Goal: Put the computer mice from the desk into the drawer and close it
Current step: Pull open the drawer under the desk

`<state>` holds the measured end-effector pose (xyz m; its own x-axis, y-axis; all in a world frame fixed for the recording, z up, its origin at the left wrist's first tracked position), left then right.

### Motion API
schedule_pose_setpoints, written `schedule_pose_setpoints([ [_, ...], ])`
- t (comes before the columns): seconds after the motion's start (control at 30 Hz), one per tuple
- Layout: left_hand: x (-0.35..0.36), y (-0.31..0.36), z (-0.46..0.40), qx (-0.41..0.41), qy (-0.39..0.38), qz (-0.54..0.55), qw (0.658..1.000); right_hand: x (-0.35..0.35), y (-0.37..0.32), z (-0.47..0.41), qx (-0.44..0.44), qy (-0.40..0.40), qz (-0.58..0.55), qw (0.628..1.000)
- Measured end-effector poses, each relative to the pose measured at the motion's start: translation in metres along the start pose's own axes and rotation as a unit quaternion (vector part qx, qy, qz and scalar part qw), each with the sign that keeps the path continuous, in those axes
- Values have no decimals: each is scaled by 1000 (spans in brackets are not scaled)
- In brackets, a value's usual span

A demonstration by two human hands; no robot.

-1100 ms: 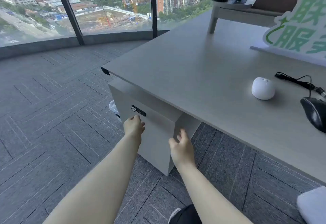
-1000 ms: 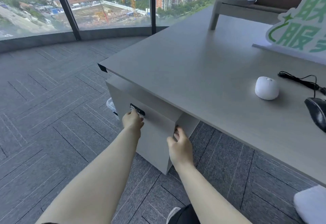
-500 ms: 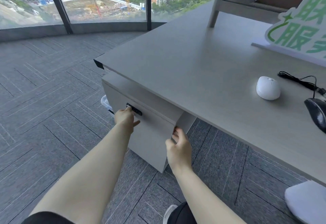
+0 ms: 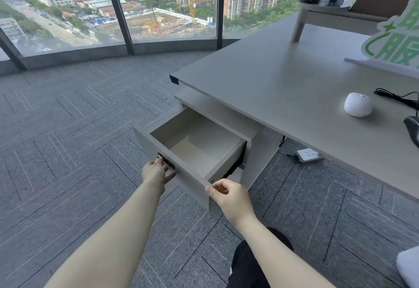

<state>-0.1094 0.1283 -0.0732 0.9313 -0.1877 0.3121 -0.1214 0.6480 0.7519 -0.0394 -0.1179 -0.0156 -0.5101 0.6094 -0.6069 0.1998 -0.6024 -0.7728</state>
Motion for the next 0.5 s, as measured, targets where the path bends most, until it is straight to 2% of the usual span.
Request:
schedule_pose_setpoints([
  [0.17,-65,13,15,1,20,15,1000,43,-23,29,-24,-108,4,994],
  [0.4,-132,31,29,19,31,17,999,87,-52,66,-76,-185,71,977],
  [0.5,-148,34,35,24,34,2,999,97,-57,75,-86,-191,86,974],
])
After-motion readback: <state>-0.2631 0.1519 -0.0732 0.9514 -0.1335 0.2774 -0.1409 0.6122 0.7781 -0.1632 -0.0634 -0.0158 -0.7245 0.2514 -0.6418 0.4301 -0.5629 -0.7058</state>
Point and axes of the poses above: each hand's wrist, its own z-axis away from the middle knuckle, its own x-axis out of the palm, y = z × x, the point moved 9 cm from there along -z, towards the middle knuckle, and after that the axes turned 15 degrees about z, right-handed, at the moved point
